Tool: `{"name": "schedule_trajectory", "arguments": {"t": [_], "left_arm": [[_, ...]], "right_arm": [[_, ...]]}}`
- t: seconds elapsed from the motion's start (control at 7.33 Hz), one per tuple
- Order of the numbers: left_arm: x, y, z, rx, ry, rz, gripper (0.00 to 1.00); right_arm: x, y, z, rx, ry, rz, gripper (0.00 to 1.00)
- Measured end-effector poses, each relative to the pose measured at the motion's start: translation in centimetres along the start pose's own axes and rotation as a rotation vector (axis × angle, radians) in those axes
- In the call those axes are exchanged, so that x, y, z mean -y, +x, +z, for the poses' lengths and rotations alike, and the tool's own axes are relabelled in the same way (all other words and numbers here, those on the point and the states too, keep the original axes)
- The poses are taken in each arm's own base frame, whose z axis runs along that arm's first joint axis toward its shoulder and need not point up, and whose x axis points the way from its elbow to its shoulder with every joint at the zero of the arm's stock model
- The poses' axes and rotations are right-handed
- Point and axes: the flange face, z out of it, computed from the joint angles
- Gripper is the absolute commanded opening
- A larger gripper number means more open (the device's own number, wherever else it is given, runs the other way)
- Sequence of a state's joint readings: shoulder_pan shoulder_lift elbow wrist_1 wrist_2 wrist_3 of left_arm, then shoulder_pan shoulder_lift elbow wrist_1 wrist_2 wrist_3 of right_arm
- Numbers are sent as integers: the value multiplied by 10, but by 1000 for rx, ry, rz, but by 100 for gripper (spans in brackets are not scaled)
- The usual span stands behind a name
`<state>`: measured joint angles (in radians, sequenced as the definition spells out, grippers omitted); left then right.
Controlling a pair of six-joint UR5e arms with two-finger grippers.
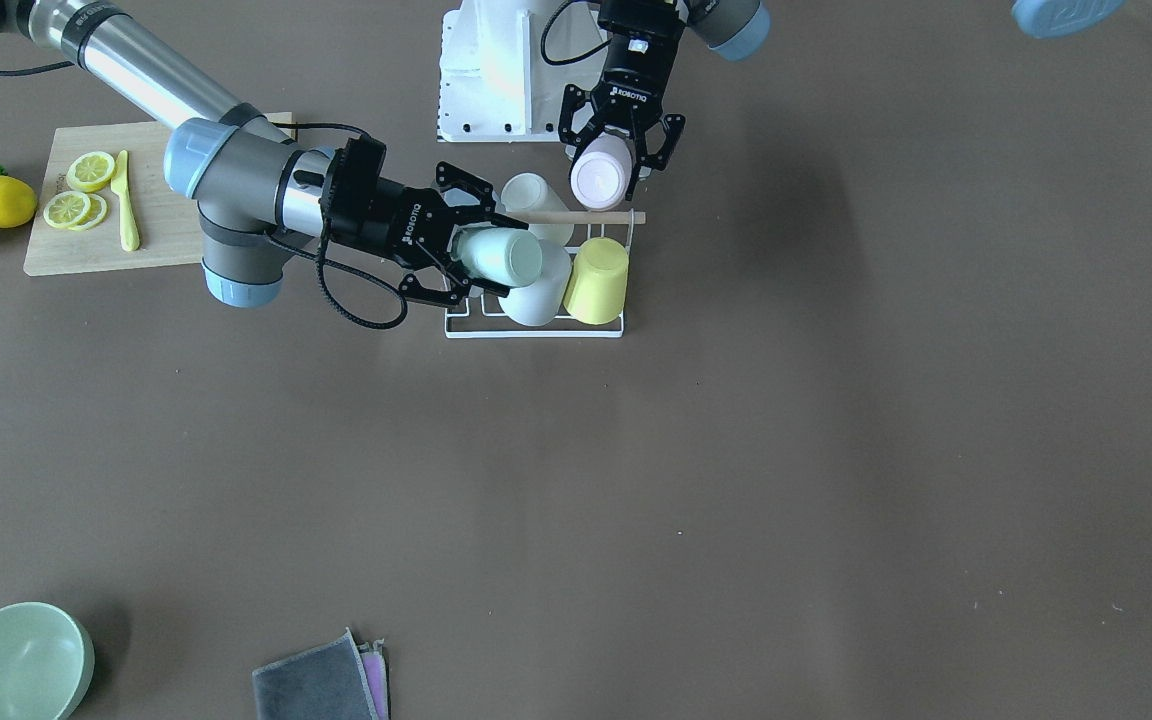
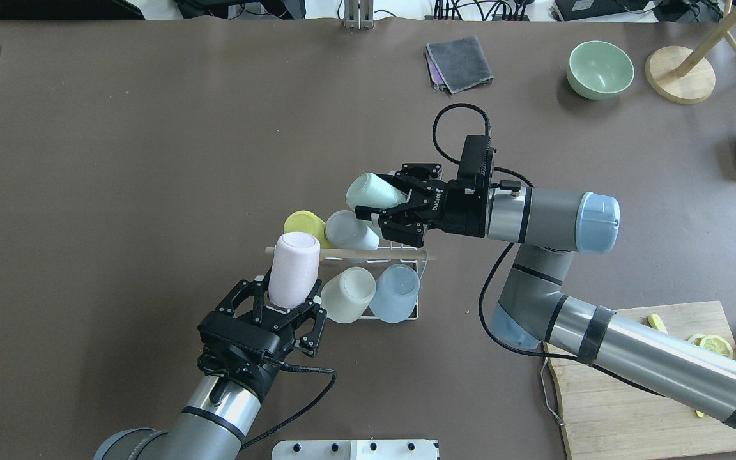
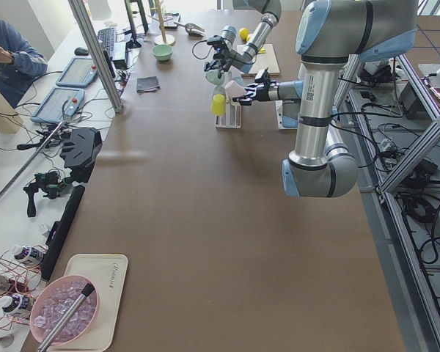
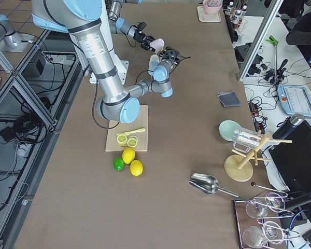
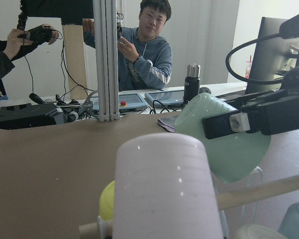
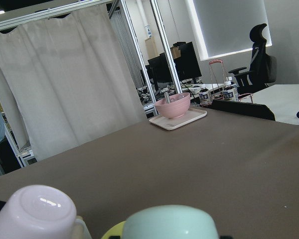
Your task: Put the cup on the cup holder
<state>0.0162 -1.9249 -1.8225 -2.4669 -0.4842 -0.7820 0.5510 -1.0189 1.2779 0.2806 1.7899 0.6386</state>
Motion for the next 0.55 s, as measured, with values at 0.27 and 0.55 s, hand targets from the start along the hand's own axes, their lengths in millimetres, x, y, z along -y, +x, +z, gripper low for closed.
{"name": "schedule_trajectory", "arguments": {"t": [0.27,0.55], "left_arm": [[-2,-1,1,9,-5,7,99],[-2,0,1,10,-7,-20,99]], "right_arm": [[-3,1,-5,2,1,-1,0],[-6,2,-11,7,9,-3,99]]}}
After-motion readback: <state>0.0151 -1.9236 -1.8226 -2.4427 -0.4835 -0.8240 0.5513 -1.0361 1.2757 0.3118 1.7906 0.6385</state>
